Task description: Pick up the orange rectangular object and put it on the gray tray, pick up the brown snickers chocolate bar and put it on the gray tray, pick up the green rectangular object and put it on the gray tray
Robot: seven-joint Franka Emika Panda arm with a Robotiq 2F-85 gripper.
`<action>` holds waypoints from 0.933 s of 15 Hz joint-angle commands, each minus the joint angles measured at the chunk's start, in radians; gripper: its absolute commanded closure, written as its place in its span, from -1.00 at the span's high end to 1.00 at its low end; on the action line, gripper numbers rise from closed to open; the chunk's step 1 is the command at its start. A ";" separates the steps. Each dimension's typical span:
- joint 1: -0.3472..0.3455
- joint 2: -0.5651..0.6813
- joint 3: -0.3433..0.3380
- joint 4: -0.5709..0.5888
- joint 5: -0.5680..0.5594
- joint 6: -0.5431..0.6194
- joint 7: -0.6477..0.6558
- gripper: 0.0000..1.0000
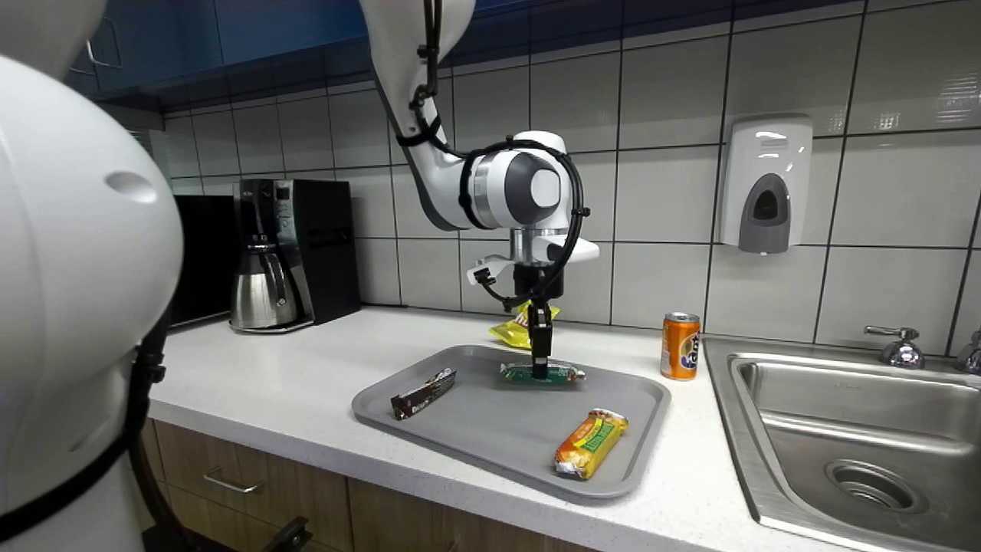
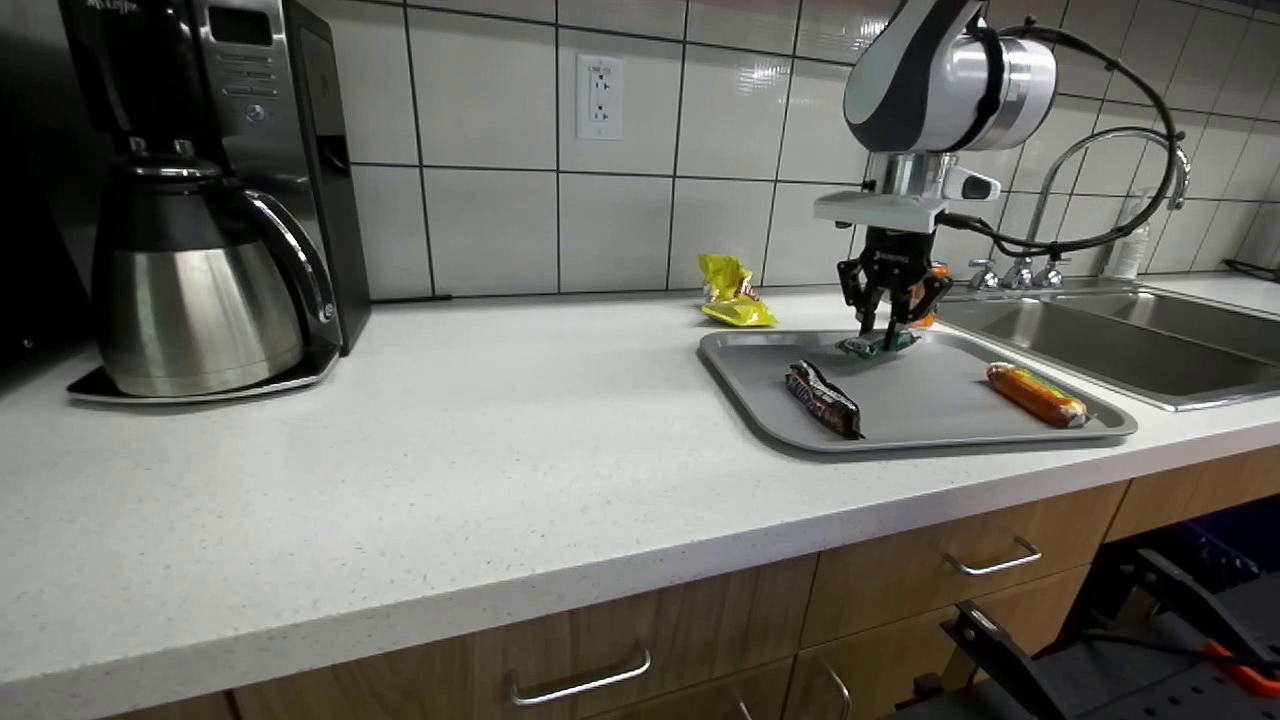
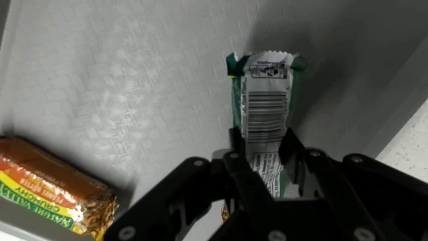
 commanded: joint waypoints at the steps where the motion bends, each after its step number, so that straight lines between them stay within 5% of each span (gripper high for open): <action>1: -0.012 -0.070 0.009 -0.064 -0.014 0.016 -0.032 0.14; 2: -0.013 -0.074 0.008 -0.066 -0.014 0.015 -0.031 0.16; 8: -0.024 -0.103 0.018 -0.075 -0.008 0.013 -0.088 0.98; 14: -0.042 -0.169 0.038 -0.098 0.023 -0.058 -0.368 1.00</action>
